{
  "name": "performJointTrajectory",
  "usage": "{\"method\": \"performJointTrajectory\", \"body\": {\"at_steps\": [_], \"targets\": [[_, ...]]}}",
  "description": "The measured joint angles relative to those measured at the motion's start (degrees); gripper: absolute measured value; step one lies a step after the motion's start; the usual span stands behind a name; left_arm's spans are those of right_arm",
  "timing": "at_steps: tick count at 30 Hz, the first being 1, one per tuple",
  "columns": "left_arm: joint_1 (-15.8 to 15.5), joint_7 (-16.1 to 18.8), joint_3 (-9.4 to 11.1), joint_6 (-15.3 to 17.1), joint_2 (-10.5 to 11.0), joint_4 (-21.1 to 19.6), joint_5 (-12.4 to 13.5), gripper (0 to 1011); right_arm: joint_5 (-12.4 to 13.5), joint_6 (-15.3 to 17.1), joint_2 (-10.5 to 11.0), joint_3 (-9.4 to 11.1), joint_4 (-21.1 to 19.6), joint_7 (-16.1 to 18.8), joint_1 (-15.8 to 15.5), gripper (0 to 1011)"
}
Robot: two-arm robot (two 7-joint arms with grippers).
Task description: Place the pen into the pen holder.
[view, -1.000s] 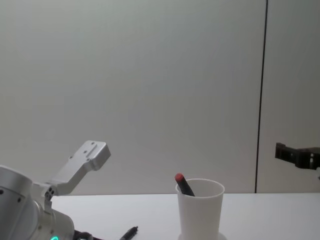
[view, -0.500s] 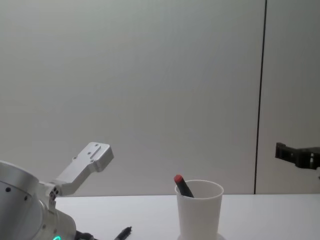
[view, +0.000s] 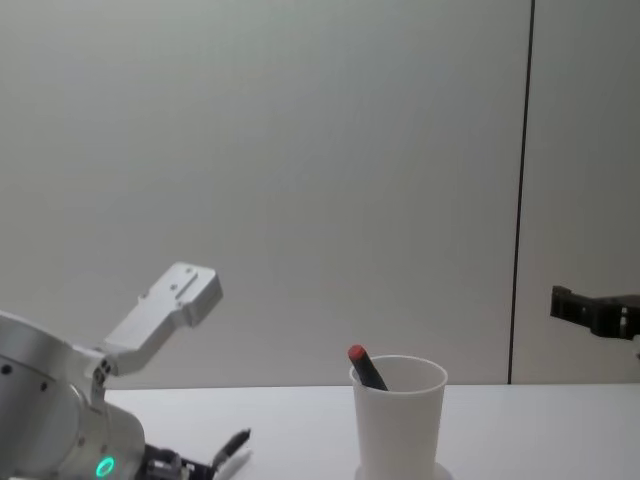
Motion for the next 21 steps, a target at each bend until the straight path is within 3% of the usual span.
{"method": "performJointTrajectory", "body": {"at_steps": [14,21], "targets": [[3.5,3.5,-0.9,-5.7,2.1,-8.7,0.6,137,0.0,0.0,0.0,0.0,0.0,0.0,0.0,1002],[5.5,4.8,-1.3,-10.2,3.3,-12.8,1.5,136,0.0,0.0,0.0,0.0,0.0,0.0,0.0,1001]]}}
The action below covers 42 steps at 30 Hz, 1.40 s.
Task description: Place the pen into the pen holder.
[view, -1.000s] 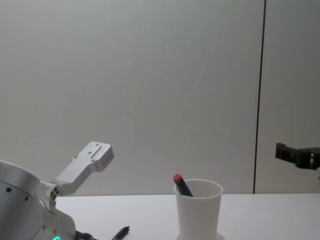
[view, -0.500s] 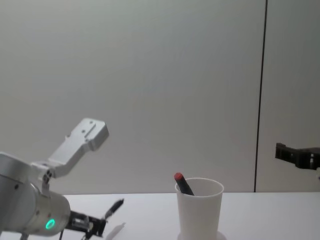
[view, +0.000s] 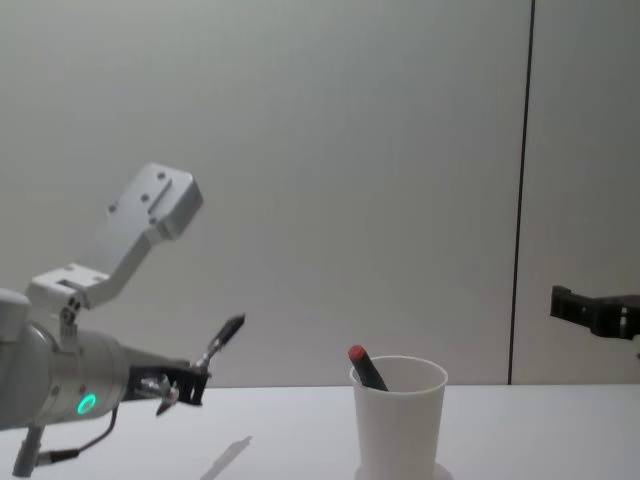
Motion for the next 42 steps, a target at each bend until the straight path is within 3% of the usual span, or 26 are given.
{"method": "performJointTrajectory", "body": {"at_steps": [7,19,31,42], "targets": [[1.4,0.4,-0.2,-4.6,0.9,-2.6,1.0,136,0.0,0.0,0.0,0.0,0.0,0.0,0.0,1002],[2.9,-1.1,-0.5,-15.5,2.1,-5.3,3.8,136,0.0,0.0,0.0,0.0,0.0,0.0,0.0,1002],[2.3,-7.1,-0.5,-27.9,2.0,-4.8,6.1,137,0.0,0.0,0.0,0.0,0.0,0.0,0.0,1002],[0.0,-14.1,-0.1,-36.5,0.8,-2.2,6.6,136,0.0,0.0,0.0,0.0,0.0,0.0,0.0,1001]]}}
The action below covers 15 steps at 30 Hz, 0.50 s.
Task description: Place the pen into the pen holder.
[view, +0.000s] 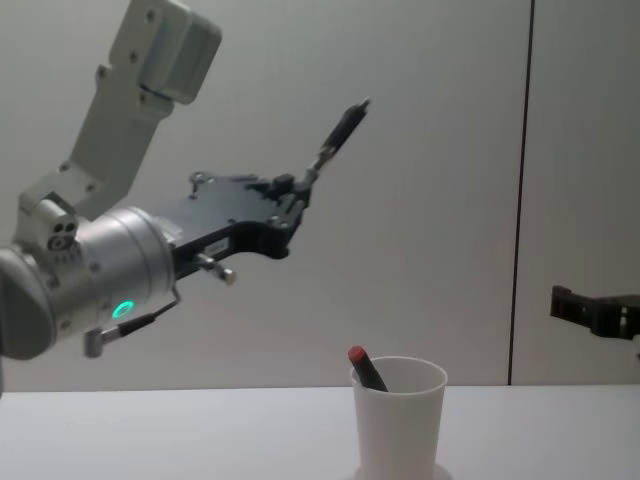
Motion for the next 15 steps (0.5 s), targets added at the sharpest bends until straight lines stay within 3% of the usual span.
{"method": "performJointTrajectory", "body": {"at_steps": [15], "targets": [[-4.5,-11.1,1.3,-10.7,-3.2,5.9,-1.1,136,0.0,0.0,0.0,0.0,0.0,0.0,0.0,1002]]}}
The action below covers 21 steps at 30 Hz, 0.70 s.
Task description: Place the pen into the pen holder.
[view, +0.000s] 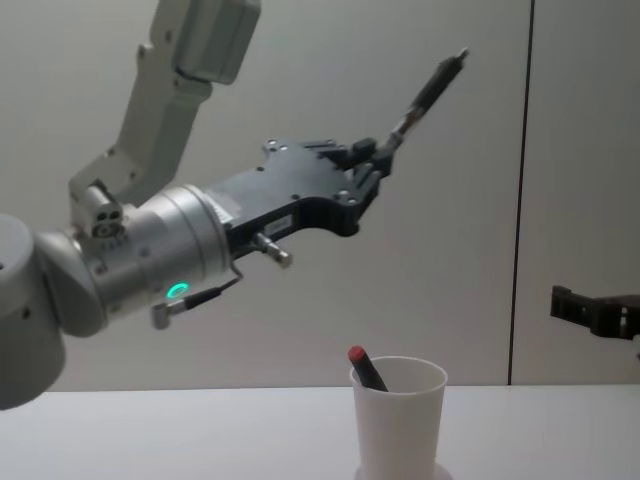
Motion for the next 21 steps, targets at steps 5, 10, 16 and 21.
{"method": "performJointTrajectory", "body": {"at_steps": [5,10,16,21], "targets": [[-1.5,-3.7,0.6,-3.6,-1.2,2.1,-0.7,137,0.0,0.0,0.0,0.0,0.0,0.0,0.0,1001],[-2.5,-6.1,1.1,-6.0,-2.1,3.7,-1.3,136,0.0,0.0,0.0,0.0,0.0,0.0,0.0,1001],[-3.3,-7.9,1.5,-7.9,-2.7,4.8,-1.8,137,0.0,0.0,0.0,0.0,0.0,0.0,0.0,1001],[-3.6,-8.8,1.6,-8.7,-3.0,5.4,-2.0,136,0.0,0.0,0.0,0.0,0.0,0.1,0.0,1001]]}}
